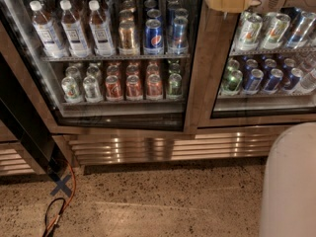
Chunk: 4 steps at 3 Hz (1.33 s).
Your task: Open left fridge door
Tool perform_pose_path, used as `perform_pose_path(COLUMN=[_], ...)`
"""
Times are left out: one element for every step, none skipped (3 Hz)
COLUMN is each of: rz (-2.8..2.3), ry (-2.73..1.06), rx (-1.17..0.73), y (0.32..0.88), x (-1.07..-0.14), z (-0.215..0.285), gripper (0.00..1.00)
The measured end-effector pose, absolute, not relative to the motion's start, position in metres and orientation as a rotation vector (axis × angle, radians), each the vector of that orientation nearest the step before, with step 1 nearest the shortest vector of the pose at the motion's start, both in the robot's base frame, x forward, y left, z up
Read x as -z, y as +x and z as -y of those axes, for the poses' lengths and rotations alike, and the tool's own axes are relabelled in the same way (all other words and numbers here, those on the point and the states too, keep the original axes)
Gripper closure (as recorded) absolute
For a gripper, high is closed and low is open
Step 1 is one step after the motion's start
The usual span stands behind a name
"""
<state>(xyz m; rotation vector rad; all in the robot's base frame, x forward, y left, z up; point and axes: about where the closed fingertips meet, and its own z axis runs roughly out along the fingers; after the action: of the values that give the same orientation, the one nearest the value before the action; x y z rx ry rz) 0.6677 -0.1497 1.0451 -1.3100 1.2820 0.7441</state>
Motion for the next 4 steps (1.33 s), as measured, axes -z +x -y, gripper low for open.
perform_pose_path(rz=[-1.284, -1.284, -1.284, -1.284], ry=[-1.303, -1.303, -1.303, -1.303], rx=[-0.746, -0.746, -0.746, -0.746], y=[0.661, 0.6606, 0.6606, 0.6607], x=[-1.0457, -1.0458, -1.0458, -1.0458], z=[0.1481, 0.1476, 0.1475, 0.1475], gripper=[1.0, 0.81, 0.58, 0.35])
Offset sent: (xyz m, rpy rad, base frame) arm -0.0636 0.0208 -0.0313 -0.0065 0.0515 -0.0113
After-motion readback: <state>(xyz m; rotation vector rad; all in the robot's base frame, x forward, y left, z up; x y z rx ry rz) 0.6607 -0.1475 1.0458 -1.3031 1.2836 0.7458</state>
